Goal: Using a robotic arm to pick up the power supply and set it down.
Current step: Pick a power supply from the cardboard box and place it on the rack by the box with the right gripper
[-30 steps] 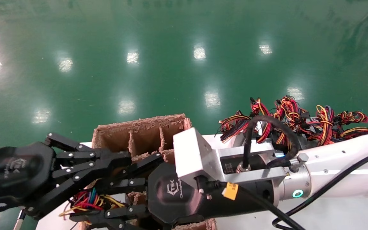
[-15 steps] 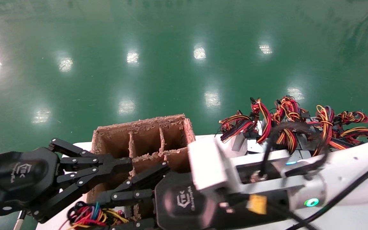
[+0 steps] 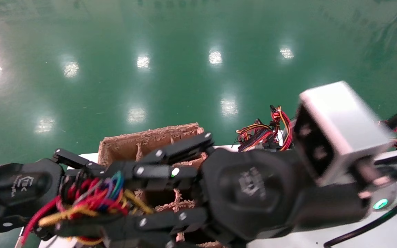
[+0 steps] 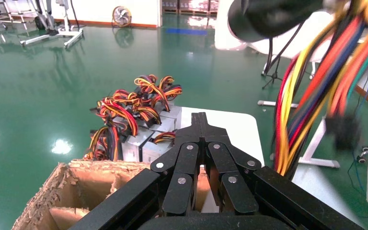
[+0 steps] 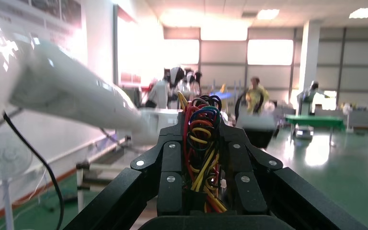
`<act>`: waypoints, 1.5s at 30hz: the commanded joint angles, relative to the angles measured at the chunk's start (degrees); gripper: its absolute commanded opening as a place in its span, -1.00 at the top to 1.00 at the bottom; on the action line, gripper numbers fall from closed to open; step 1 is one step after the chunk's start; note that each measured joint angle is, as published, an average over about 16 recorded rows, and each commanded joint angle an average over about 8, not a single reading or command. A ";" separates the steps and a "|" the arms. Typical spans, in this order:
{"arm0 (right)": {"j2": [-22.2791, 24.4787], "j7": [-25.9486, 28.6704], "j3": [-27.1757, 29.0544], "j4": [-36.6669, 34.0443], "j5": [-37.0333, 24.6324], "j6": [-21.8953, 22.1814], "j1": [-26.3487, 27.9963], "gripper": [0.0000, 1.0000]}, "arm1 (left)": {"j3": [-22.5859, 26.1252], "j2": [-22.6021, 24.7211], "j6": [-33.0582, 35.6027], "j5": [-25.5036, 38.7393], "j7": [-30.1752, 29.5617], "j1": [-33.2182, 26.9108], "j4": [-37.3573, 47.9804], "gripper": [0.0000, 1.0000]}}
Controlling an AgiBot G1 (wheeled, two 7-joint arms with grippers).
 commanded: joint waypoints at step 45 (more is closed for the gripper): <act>30.73 -5.68 10.30 -12.78 28.42 5.06 -16.81 1.00 | 0.00 0.00 0.00 0.00 0.00 0.00 0.00 1.00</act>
